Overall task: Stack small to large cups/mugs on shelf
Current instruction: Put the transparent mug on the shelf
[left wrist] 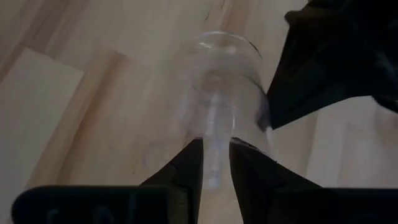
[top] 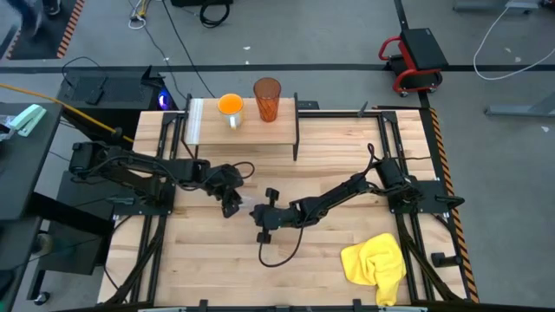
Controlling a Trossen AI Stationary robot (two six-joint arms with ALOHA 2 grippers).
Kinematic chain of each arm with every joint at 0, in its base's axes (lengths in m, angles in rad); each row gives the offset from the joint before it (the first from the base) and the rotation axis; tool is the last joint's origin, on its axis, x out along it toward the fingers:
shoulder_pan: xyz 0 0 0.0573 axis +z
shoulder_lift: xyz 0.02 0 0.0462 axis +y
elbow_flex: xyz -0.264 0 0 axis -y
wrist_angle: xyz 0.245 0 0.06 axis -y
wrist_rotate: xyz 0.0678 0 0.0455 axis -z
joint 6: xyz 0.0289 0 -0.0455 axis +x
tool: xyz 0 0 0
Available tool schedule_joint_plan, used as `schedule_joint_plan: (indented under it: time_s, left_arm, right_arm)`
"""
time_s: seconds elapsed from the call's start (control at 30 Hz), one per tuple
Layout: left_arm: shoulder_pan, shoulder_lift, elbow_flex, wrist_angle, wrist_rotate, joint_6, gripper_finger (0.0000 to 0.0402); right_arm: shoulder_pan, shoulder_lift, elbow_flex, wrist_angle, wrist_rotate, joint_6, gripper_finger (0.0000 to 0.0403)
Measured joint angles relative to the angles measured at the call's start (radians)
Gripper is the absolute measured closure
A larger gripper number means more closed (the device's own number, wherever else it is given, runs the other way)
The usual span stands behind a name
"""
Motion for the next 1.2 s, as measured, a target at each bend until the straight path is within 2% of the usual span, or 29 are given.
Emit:
schedule_joint_plan:
  time_s: [0.47, 0.63, 0.73, 0.87, 1.0, 1.2]
  left_arm:
    - [0.002, 0.0, 0.0, 0.073, -0.002, 0.023, 0.0317]
    - [0.002, 0.0, 0.0, 0.089, -0.003, 0.027, 0.0323]
    - [0.002, 0.0, 0.0, 0.099, -0.002, 0.028, 0.0325]
    - [0.002, 0.0, 0.0, 0.098, -0.013, 0.028, 0.0323]
    - [0.006, 0.002, 0.0, 0.067, -0.061, 0.027, 0.032]
    - [0.013, 0.044, 0.0, 0.034, -0.068, 0.001, 0.0325]
  right_arm:
    - [0.0, -0.006, 0.0, -0.022, 0.067, -0.022, 0.0398]
    - [0.04, -0.065, -0.002, -0.115, 0.246, -0.048, 0.0398]
    - [0.062, -0.111, -0.001, -0.191, 0.306, -0.019, 0.0398]
    - [0.038, -0.136, -0.037, -0.258, 0.318, 0.019, 0.0398]
    - [-0.011, -0.165, -0.074, -0.253, 0.319, 0.014, 0.0396]
    - [-0.065, -0.217, -0.119, -0.265, 0.307, 0.007, 0.0398]
